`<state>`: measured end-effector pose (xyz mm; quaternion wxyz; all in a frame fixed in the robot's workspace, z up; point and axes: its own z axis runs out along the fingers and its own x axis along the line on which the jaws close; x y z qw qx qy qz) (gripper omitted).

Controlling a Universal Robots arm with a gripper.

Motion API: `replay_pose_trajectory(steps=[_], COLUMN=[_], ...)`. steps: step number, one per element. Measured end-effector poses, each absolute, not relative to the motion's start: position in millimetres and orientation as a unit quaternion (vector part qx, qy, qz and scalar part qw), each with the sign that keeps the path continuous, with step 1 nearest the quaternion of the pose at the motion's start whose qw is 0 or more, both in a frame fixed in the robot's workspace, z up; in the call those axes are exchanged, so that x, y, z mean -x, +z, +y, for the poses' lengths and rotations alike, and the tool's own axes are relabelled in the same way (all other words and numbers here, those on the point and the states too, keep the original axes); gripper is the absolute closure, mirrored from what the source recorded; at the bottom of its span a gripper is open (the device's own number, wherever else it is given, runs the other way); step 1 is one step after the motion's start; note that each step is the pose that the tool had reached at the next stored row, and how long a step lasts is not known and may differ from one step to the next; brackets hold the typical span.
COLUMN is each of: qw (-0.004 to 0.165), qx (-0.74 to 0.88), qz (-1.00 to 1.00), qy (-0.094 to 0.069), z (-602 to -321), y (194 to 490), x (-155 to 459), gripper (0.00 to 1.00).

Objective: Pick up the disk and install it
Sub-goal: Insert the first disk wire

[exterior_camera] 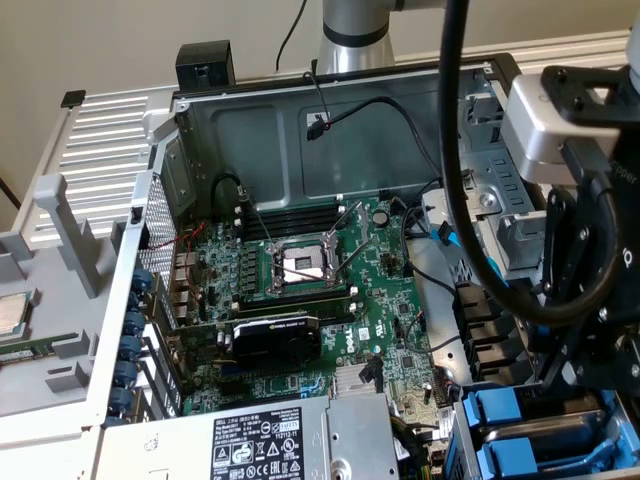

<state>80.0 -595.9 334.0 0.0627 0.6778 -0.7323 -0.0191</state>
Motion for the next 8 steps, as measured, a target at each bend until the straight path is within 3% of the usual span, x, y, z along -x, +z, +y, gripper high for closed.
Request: replay_pose_trajectory(steps=[8], qw=[0.063], qx=[-0.678], qz=[-0.732], qy=[-0.019], z=[-596.6], y=[333.7], x=[-80.9], gripper=[0.83])
